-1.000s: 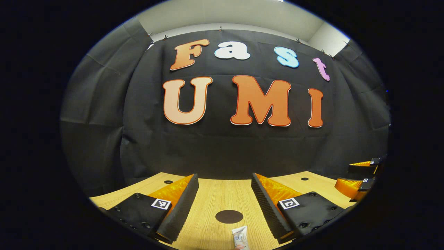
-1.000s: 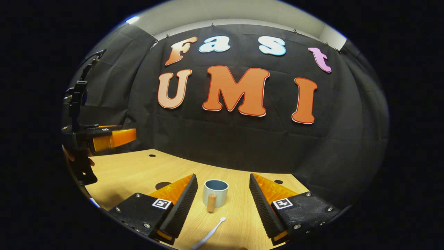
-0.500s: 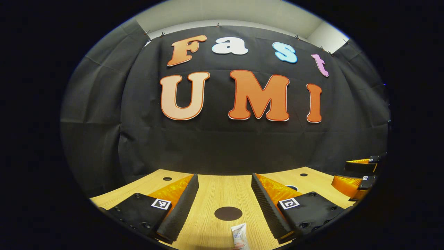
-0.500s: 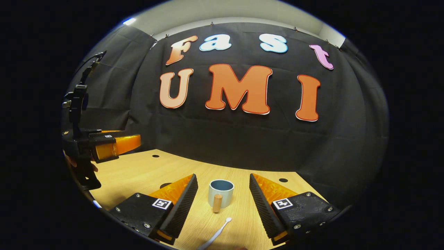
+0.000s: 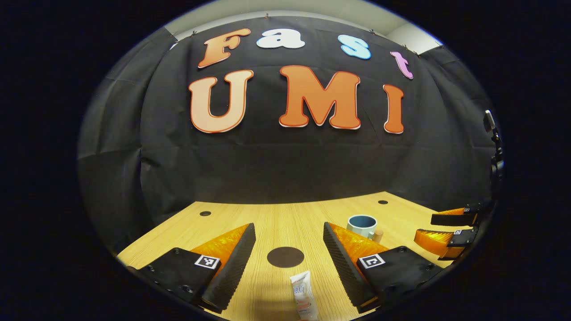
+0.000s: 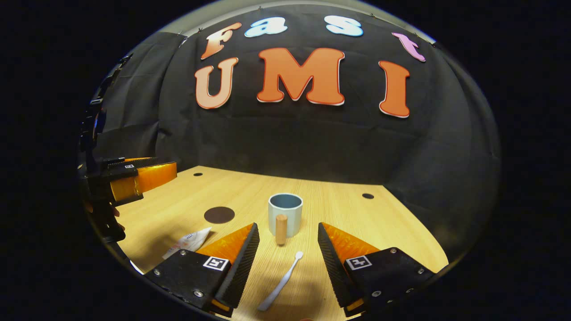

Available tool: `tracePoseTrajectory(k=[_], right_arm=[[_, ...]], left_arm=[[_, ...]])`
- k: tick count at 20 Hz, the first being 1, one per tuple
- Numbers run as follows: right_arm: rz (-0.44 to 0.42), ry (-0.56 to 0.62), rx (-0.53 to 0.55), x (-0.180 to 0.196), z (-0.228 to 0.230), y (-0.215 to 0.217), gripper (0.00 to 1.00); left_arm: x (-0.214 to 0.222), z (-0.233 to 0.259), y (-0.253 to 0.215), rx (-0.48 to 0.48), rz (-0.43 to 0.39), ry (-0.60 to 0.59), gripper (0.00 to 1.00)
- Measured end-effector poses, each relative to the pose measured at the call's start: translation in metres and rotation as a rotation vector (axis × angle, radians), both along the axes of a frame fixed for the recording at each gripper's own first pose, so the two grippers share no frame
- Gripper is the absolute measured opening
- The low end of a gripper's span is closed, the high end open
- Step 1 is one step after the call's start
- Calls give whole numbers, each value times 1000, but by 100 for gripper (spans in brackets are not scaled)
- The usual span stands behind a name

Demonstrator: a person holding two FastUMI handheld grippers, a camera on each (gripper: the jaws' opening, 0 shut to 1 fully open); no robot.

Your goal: Put the toothbrush and toothpaste on the desktop into the cup, then pick up the cup and place it on the coaster on the desktop.

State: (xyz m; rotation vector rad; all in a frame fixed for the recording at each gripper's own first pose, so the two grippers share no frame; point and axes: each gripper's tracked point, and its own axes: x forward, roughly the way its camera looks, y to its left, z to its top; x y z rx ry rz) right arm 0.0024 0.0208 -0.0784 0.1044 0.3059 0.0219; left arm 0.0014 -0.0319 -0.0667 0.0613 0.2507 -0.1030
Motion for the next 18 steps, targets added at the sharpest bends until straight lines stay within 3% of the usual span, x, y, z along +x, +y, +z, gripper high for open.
tracePoseTrajectory(k=[8, 15, 16, 18], right_arm=[[-14, 232, 55, -8, -67, 9, 80], [-8, 329, 41, -17, -85, 14, 77], [-2, 346, 40, -17, -90, 16, 81], [-1, 377, 53, -18, -100, 23, 72]], left_arm=[[-10, -60, -2, 36, -15, 228, 98], [-26, -119, -5, 21, -20, 463, 98], [-29, -124, -4, 20, -18, 483, 98], [-34, -130, -4, 20, -18, 520, 98]])
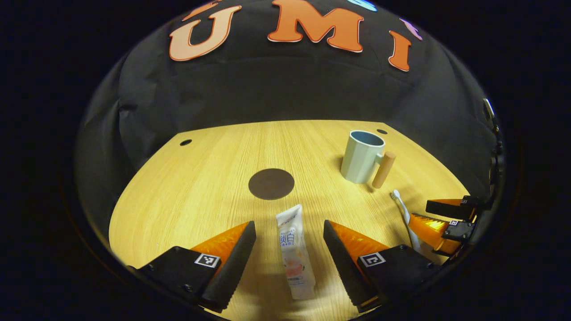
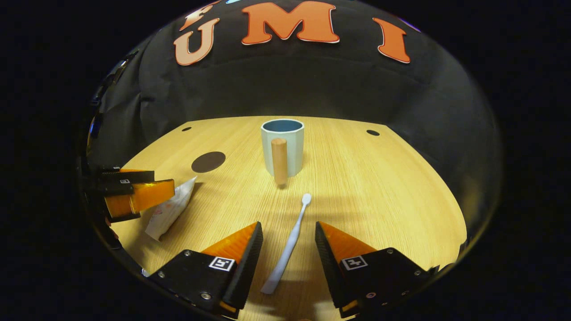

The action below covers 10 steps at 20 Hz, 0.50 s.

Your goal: Put the toothbrush and toothpaste on the desktop into the cup, then pick up the cup and place it on the coaster on the desktop.

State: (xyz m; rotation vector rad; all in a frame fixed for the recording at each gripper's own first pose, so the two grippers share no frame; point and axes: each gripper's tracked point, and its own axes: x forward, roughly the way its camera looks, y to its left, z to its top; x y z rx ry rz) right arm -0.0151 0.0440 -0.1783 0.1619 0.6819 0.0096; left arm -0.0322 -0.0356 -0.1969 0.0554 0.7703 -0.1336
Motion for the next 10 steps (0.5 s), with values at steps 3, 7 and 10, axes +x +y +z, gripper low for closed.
tracePoseTrajectory(k=[3, 7, 10], right_arm=[[-6, 30, 9, 1, -6, 4, 64], [-2, 57, -22, 3, -18, 5, 53], [-24, 68, -5, 8, -27, 5, 44]], left_arm=[[-8, -14, 0, 10, -7, 61, 98], [-16, -19, 4, 3, -39, 145, 78], [-14, -26, 5, 31, -32, 155, 80]])
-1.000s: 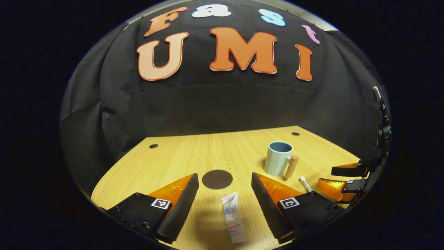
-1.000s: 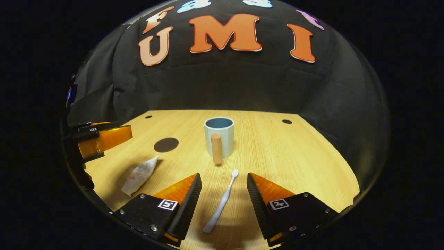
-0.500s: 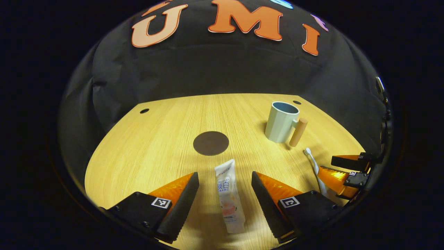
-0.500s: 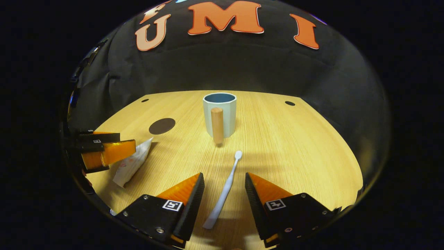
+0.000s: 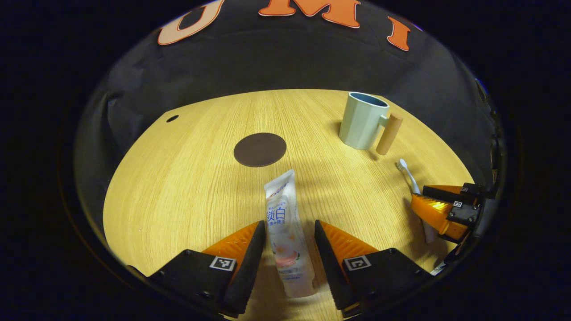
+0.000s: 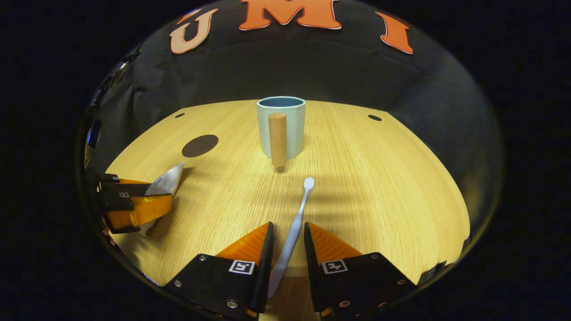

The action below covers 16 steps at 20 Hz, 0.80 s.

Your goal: Put the toothbrush and toothpaste on the desktop into the cup, then pick up the cup and place it on the coaster on the desktop.

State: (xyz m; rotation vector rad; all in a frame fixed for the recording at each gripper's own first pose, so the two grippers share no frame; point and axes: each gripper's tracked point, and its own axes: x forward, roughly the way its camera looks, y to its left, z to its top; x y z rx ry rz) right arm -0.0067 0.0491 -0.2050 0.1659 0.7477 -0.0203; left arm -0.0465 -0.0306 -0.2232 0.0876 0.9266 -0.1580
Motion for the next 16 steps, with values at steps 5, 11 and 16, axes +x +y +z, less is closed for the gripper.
tracePoseTrajectory(k=[5, 11, 16], right_arm=[[-56, 20, 69, 4, 0, -4, 20], [-76, 22, 192, 9, 3, 0, 8], [-72, -36, 212, 12, 16, -4, 8]], left_arm=[[2, -1, 4, -7, -5, 25, 52], [7, 0, 1, -57, 25, 24, 21], [9, -1, -1, -65, 47, 4, 21]])
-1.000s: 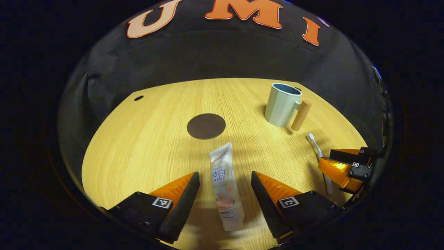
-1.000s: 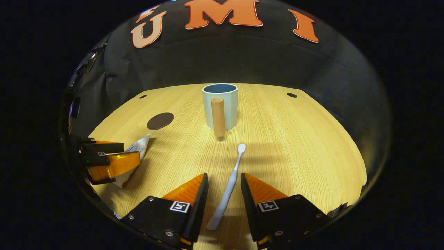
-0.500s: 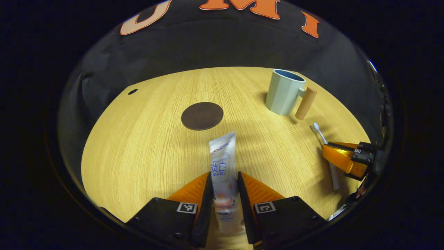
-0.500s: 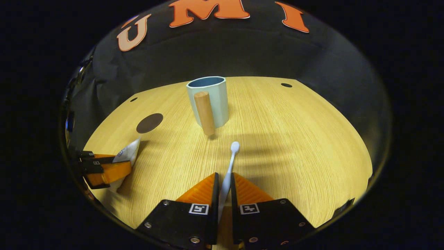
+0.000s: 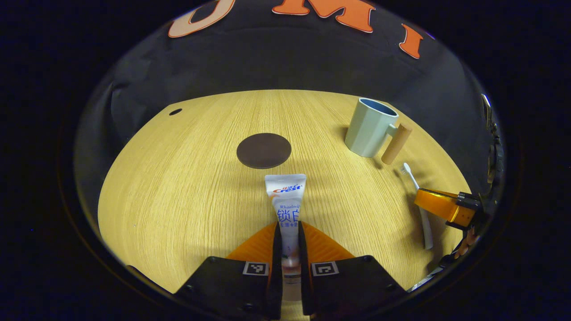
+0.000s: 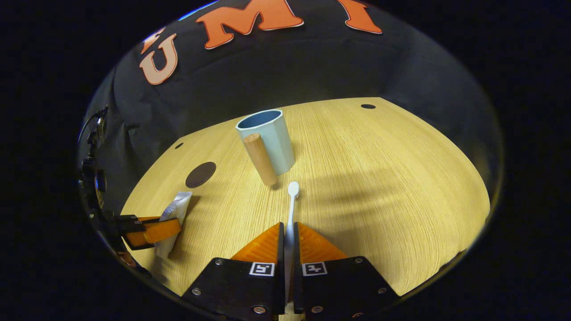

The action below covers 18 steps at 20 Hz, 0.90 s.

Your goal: Put the toothbrush and toothpaste on the desktop into the cup, then pick up the cup and place it on the coaster on the desktop.

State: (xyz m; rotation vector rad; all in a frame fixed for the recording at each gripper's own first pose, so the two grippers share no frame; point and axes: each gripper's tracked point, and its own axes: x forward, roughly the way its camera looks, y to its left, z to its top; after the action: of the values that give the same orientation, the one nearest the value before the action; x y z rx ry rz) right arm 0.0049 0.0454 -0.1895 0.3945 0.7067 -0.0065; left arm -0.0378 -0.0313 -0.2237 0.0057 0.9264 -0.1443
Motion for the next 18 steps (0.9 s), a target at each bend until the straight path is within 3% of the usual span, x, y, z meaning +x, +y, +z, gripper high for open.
tracePoseTrajectory(k=[11, 18], right_arm=[[7, -199, -9, 0, 73, -14, 8], [7, -349, 10, 40, 119, -21, 8]], left_arm=[[0, 26, 1, -39, 16, -60, 20], [7, 47, 11, -42, 41, -132, 20]])
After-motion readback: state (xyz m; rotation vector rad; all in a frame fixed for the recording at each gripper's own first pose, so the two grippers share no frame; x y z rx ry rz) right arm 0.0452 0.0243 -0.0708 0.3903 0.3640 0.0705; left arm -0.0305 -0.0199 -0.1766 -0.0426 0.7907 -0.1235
